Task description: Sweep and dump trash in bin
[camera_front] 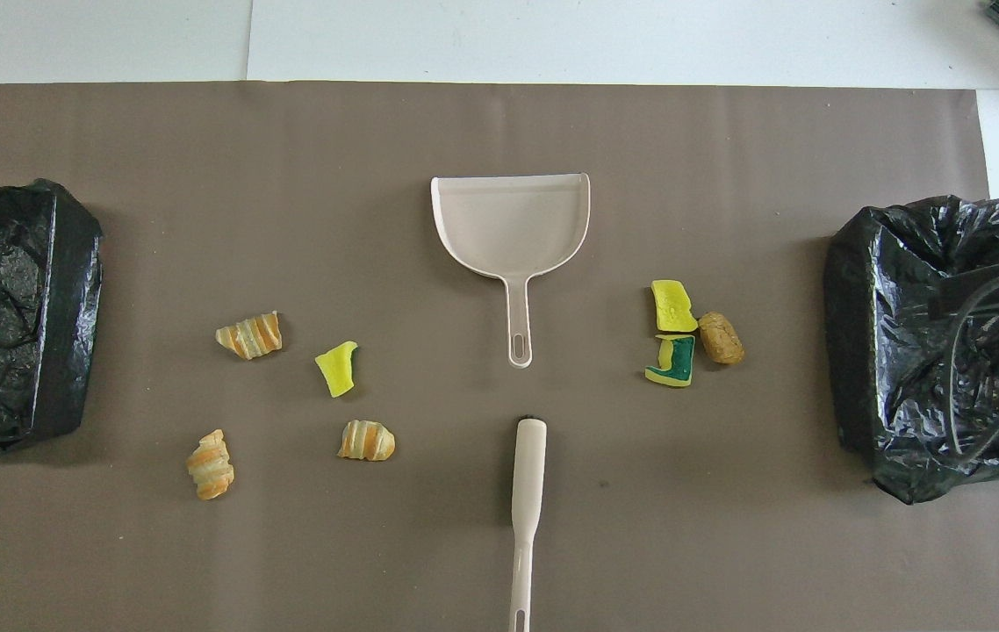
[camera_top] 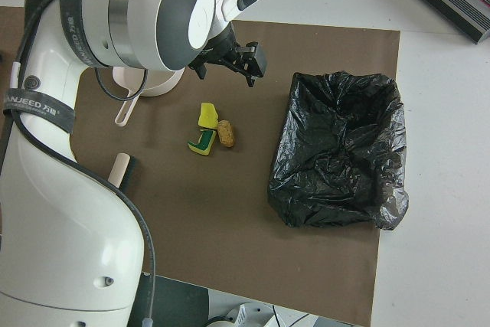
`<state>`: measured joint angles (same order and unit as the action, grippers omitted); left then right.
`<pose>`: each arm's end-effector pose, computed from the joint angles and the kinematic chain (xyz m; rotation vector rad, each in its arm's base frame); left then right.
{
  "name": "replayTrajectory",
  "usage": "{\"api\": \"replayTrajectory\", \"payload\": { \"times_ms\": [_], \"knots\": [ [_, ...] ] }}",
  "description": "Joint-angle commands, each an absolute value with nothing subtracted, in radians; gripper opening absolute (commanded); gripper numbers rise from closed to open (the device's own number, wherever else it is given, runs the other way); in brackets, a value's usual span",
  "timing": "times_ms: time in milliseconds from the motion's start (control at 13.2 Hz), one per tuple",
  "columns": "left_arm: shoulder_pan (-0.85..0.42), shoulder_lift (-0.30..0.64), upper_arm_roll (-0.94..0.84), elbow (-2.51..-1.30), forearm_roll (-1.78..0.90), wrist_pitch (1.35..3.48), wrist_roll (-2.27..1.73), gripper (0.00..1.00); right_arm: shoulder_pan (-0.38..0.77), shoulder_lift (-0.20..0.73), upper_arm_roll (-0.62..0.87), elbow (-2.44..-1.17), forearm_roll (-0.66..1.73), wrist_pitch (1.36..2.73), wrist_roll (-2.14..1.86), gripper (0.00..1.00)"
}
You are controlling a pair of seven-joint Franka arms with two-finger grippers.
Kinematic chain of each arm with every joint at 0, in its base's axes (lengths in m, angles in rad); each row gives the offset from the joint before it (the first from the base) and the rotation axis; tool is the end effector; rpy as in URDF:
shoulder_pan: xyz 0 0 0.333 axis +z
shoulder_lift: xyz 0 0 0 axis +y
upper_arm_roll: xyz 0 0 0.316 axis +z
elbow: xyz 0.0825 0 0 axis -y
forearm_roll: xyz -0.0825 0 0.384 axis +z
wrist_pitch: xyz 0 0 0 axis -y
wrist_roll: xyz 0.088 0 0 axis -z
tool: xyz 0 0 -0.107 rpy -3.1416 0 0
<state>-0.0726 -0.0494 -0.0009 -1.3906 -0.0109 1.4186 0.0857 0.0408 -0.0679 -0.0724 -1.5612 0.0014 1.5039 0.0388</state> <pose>0.5165 -0.0393 0.7205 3.1189 -0.2520 0.1213 0.5262 -0.0180 0.6597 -3.1333 0.1100 -0.0163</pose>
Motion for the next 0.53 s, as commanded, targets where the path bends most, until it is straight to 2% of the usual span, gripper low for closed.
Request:
{"api": "replayTrajectory", "payload": {
  "times_ms": [0, 456],
  "knots": [
    [-0.071, -0.060, -0.002, -1.397, 0.006, 1.420, 0.081, 1.00, 0.031, -0.100, -0.068, -1.598, 0.009, 1.525, 0.002, 1.00],
    [-0.072, -0.060, 0.002, -1.396, 0.005, 1.411, 0.074, 1.00, 0.028, -0.095, -0.071, -1.591, -0.011, 1.531, 0.005, 1.00]
  ]
}}
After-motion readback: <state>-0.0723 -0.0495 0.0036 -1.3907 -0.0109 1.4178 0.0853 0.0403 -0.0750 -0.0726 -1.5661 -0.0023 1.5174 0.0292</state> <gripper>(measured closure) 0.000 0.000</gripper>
